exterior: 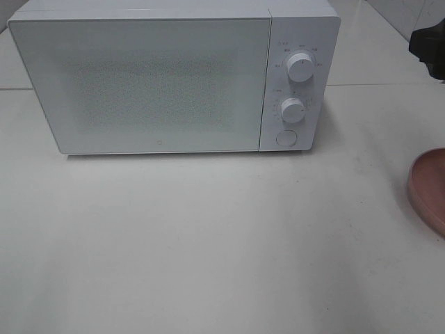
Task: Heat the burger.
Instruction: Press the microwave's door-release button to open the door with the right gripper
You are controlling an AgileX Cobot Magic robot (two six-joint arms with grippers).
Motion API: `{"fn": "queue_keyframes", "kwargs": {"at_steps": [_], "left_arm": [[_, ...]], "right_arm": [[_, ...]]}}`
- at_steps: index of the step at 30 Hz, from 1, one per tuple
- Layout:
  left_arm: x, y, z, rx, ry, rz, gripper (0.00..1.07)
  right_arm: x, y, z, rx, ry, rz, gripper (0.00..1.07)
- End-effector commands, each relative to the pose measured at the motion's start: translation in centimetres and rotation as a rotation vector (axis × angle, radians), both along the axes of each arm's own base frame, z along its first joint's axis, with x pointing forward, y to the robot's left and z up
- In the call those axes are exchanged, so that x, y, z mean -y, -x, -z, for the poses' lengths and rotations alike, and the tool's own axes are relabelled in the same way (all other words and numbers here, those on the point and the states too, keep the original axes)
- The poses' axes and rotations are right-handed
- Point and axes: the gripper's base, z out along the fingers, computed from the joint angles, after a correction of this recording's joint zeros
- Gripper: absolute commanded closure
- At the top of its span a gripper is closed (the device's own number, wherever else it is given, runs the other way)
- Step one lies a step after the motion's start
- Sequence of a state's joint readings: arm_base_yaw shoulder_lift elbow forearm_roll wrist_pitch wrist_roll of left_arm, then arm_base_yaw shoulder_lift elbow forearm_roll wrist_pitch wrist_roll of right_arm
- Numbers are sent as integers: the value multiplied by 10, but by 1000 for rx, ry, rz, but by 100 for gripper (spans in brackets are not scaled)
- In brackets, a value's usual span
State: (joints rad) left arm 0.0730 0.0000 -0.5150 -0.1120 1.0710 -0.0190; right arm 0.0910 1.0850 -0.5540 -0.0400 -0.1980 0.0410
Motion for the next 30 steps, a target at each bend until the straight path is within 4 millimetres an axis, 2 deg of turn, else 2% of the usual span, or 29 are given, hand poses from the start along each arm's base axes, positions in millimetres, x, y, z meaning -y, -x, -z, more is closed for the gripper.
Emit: {"fn": "queue_keyframes", "kwargs": {"at_steps": [1,3,6,8,11,21,30], "left_arm": [[0,0,0,4,-3,8,4],[0,0,0,4,-3,8,4],[0,0,0,4,-3,8,4],[0,0,0,4,-3,8,4],[0,0,0,4,-3,8,4],[0,0,0,4,-3,8,4],[0,0,0,4,-3,8,4]], "right_arm": [[-3,-6,2,63,19,-25,31],[-4,-11,14,95,13,-32,31],[-5,-12,21,125,16,-39,31],[-5,-12,36,154,40,-49,31],[-5,-11,44,176,60,-54,31],[3,-3,62,208,37,41,31],[-18,13,71,232,35,38,31]]}}
